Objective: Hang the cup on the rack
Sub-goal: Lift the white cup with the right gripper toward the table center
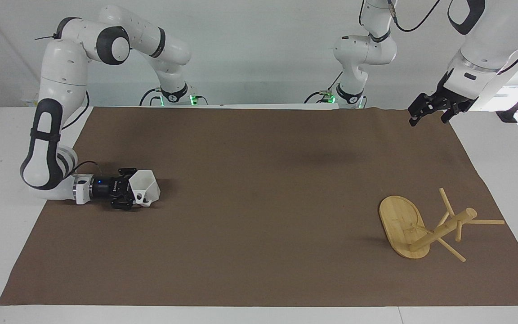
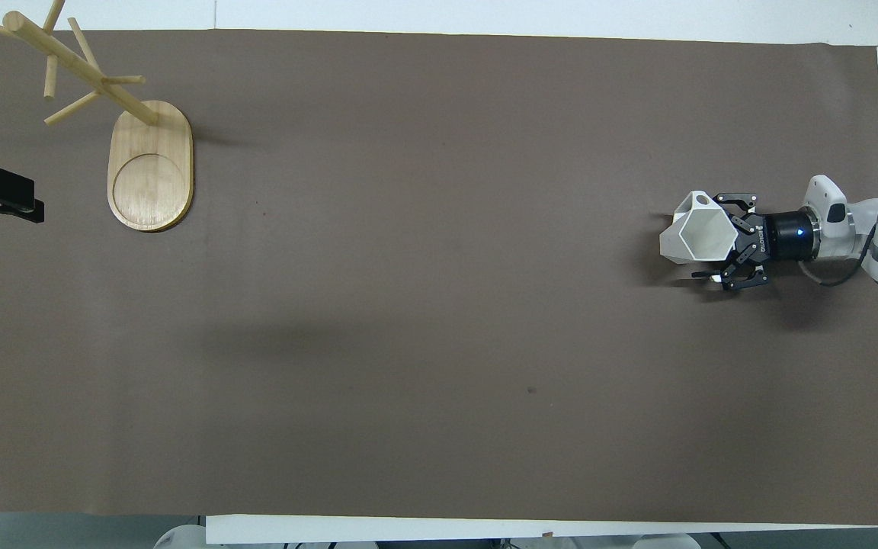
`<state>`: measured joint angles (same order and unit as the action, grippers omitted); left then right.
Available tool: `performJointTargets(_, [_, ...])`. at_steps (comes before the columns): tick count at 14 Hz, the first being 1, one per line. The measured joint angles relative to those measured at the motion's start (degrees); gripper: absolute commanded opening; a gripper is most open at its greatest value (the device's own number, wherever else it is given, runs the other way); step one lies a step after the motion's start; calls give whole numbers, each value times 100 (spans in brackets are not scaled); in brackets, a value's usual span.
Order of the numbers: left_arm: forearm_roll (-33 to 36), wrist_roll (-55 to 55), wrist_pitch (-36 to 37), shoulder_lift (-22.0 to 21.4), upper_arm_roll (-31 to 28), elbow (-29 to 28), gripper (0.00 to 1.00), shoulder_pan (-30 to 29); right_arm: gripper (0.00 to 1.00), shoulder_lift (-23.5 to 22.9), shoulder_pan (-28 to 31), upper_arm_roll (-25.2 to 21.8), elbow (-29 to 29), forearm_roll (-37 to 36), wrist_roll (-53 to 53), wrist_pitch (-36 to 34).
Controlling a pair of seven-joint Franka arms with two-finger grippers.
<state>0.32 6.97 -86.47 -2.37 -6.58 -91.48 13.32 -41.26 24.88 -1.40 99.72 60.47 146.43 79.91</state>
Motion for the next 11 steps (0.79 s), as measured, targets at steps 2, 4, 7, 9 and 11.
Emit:
performJointTargets(2, [0, 0, 0, 0, 0, 0, 100, 0, 100, 29, -96, 9, 88, 7, 69, 0])
performJointTargets(4, [0, 0, 0, 0, 0, 0, 100, 0, 100, 39, -184, 10, 102, 14, 73, 1])
performJointTargets(7, [0, 0, 0, -1, 0, 0, 100, -1, 97, 69, -200, 7, 110, 15, 73, 1])
performJointTargets(9, [0, 1, 0, -1, 0, 0, 100, -3, 65, 93, -206, 8, 130, 27, 73, 1])
performJointTargets(11, [3, 6, 0, -1, -6, 0, 100, -21, 37, 98, -276, 11, 145, 132, 74, 1])
